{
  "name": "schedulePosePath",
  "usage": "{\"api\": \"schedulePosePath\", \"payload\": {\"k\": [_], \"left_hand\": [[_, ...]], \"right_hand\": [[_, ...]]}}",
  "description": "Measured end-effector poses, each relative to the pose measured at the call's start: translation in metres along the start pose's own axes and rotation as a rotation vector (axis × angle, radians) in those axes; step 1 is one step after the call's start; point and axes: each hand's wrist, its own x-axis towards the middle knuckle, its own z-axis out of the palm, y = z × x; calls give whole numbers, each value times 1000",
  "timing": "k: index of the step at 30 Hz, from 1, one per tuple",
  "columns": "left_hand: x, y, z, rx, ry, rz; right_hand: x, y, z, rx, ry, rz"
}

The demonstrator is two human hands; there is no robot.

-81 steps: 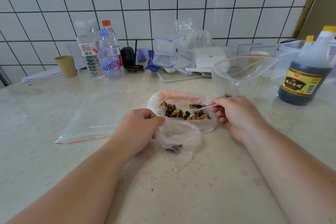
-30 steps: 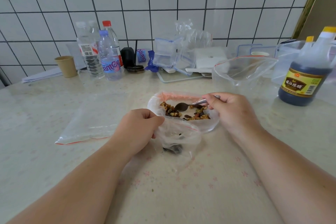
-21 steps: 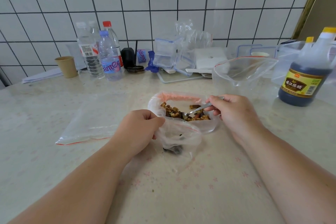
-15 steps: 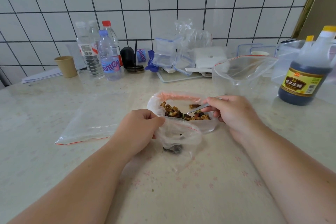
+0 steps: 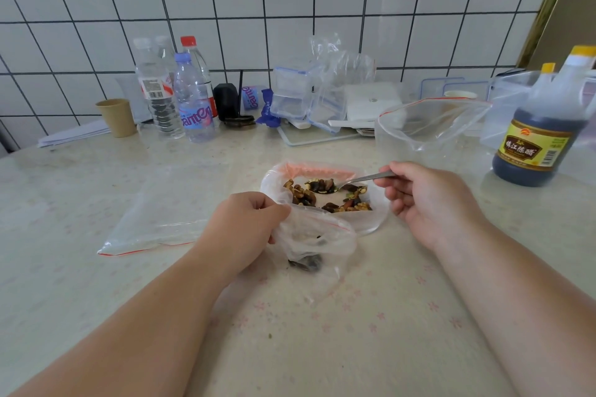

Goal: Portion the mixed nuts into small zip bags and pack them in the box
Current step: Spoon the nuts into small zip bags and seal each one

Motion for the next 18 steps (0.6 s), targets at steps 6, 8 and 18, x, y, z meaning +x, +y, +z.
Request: {"api": "schedulePosePath", "payload": {"k": [6,8,18], "left_hand": [[0,1,0,-3,3,6],[0,1,0,-1,-4,5],[-1,0,-1,6,-10,13]], "right_hand": [[-13,-5,3,-97,-128,-91],[-17,-4,4,-197,-198,-203],[-24,-3,0,-342,-380,-533]]}}
